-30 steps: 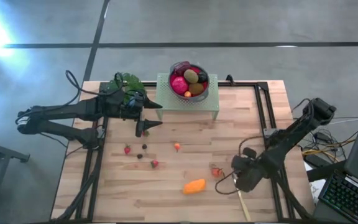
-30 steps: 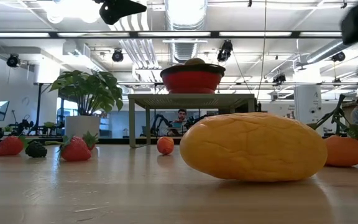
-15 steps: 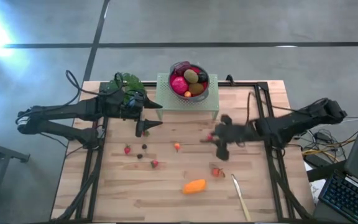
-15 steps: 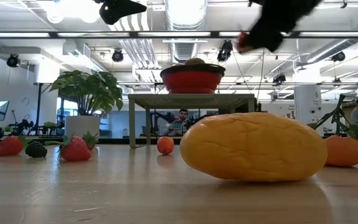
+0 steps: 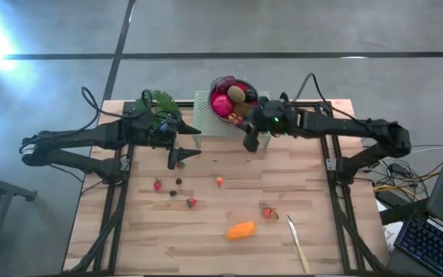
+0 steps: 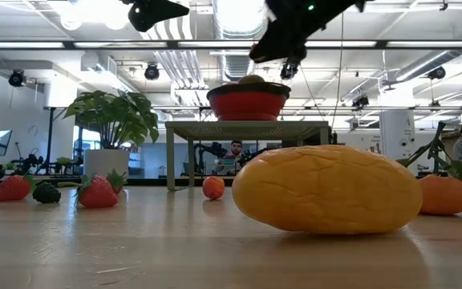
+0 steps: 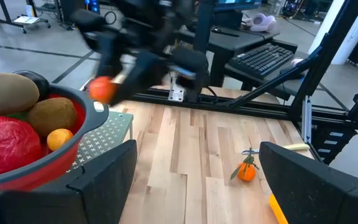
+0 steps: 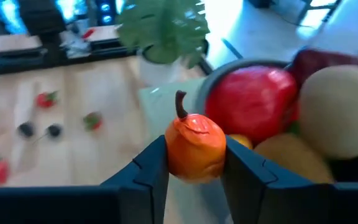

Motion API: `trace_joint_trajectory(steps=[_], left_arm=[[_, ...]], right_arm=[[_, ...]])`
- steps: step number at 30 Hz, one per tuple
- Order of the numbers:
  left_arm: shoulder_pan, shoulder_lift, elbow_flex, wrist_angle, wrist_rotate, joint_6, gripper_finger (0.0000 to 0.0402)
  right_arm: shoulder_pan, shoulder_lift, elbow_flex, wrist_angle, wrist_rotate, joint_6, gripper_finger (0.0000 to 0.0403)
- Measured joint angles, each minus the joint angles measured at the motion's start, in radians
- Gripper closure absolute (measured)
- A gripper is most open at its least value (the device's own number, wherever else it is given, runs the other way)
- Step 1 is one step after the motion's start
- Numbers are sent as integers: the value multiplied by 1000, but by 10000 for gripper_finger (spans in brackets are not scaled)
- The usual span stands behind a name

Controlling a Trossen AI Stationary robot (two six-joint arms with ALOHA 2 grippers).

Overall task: Pick & Place Fruit
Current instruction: Put the peach into the red strainer bowl on the shelf

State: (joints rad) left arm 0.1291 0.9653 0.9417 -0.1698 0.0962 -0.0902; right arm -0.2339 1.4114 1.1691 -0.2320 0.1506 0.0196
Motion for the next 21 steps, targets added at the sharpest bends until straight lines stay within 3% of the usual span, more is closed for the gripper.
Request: trace_joint_trajectory(steps=[12,21], left_arm=[[0,0,0,0,0,0,57],[0,0,0,0,0,0,57]], right_arm=[[-98,217,152,-54,-2,2,255],[-107,234,185,-76,12,-28,241]])
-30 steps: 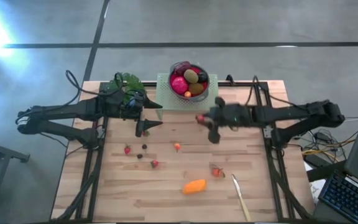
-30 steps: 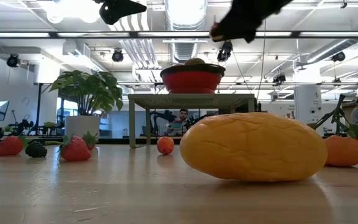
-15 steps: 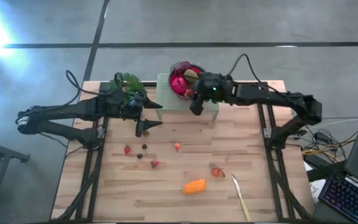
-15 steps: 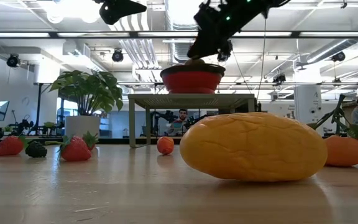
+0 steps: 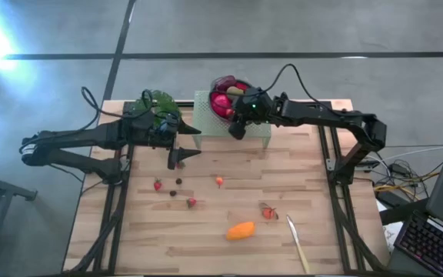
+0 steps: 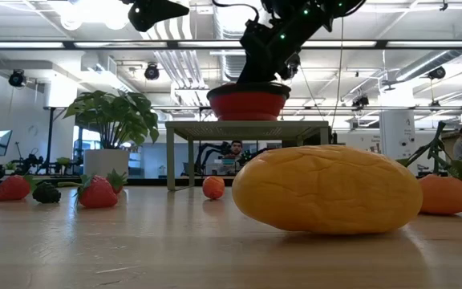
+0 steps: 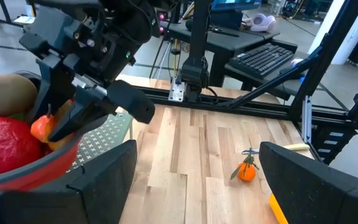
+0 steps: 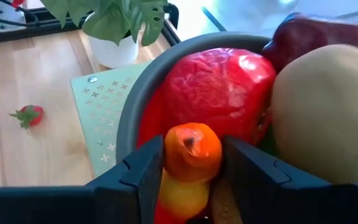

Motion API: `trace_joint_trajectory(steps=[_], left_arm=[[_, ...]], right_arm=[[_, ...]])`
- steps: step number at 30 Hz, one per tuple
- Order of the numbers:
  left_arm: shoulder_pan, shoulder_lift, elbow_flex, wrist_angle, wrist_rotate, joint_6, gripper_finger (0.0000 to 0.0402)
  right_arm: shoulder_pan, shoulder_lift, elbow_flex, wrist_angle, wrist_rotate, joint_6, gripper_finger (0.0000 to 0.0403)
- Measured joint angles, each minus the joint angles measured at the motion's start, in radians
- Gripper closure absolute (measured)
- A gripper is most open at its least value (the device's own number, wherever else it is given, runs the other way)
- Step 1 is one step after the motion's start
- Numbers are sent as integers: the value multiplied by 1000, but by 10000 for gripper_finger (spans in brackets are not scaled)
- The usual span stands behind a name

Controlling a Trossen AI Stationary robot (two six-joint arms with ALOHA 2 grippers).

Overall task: Pick & Place Fruit
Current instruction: Put the peach into the red strainer bowl on the shelf

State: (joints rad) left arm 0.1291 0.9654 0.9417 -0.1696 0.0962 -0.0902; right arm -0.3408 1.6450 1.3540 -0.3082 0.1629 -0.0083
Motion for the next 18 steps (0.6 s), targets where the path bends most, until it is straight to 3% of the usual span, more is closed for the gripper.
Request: trace_joint_trajectory(steps=[18], left_arm=[[0,0,0,0,0,0,57]], right_arm=[[1,-55,0,-37,20,-11,186]])
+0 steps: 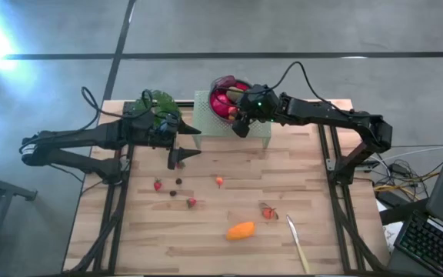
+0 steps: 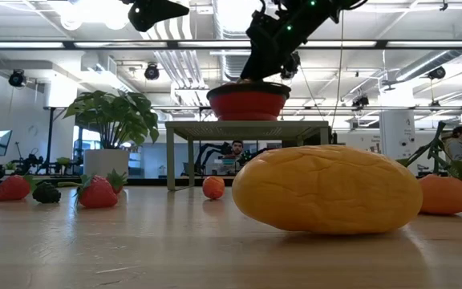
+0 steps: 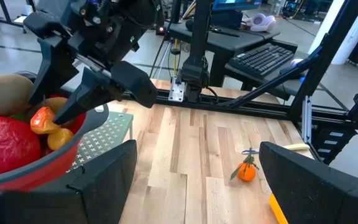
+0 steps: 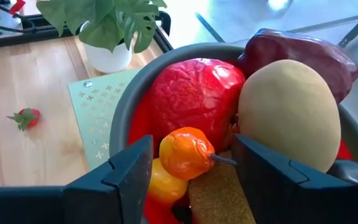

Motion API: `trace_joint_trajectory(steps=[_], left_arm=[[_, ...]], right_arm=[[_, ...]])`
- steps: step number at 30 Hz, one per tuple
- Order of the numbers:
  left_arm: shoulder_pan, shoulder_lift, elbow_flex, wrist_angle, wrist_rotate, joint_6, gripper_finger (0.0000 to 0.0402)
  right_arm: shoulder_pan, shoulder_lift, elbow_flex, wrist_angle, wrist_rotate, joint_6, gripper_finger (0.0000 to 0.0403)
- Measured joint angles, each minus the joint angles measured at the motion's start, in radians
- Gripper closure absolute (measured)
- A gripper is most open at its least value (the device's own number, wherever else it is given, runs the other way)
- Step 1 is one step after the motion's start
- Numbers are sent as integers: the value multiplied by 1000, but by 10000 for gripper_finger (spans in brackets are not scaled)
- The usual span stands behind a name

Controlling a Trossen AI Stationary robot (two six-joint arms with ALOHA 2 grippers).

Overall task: Pick & Place Fruit
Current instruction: Put the peach into the red strainer bowl on the shelf, then put the strawberry into the red strainer bowl on the shelf

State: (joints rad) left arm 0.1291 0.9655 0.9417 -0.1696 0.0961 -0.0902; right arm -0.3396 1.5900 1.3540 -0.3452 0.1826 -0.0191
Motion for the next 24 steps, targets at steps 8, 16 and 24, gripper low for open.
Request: trace_joint_trajectory(steps=[8,16,24], left_arm=[[0,0,0,0,0,0,57],[0,0,0,0,0,0,57],[0,0,0,0,0,0,57]], right_arm=[[17,-17,0,-1,-8,-12,165],[26,-47,0,-3,-8,-38,180],[31,-113,0,4,-8,-23,213]])
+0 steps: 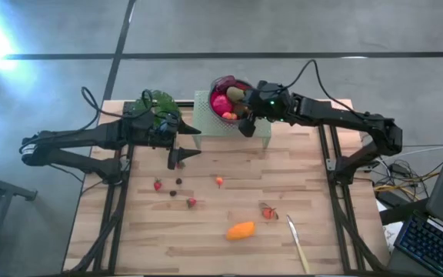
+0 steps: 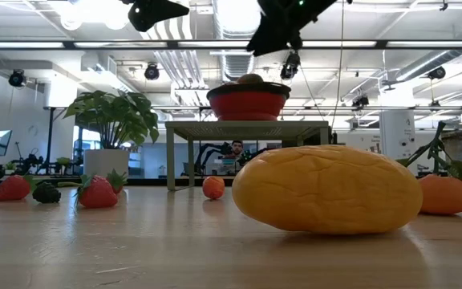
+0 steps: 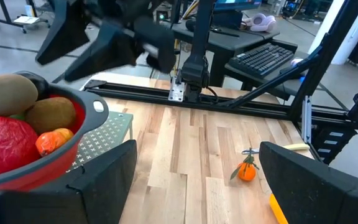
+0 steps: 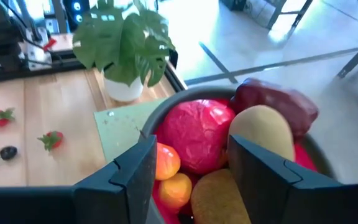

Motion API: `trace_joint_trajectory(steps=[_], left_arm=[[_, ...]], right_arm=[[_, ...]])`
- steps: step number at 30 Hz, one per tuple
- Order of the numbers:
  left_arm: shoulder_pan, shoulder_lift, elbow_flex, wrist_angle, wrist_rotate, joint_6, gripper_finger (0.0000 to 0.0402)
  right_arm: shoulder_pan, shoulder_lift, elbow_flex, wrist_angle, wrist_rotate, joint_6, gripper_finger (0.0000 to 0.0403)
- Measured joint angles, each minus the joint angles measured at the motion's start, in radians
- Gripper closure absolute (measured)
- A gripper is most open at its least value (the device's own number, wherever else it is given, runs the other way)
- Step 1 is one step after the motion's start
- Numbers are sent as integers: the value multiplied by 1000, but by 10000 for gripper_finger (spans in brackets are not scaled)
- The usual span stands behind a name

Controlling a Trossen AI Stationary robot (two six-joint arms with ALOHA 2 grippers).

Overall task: Pick & Place Fruit
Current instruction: Put the strawberry into the red strainer bowl on the shelf

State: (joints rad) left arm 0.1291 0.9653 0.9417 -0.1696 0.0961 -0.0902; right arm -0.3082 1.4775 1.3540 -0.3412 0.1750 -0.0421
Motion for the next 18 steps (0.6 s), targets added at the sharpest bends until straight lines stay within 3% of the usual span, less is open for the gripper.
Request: trace_joint_trajectory(steps=[9,18], left_arm=[[0,0,0,0,0,0,57],[0,0,0,0,0,0,57]], right_arm=[[16,-109,0,-62,0,19,244],[23,-221,-1,-334,1,69,280]])
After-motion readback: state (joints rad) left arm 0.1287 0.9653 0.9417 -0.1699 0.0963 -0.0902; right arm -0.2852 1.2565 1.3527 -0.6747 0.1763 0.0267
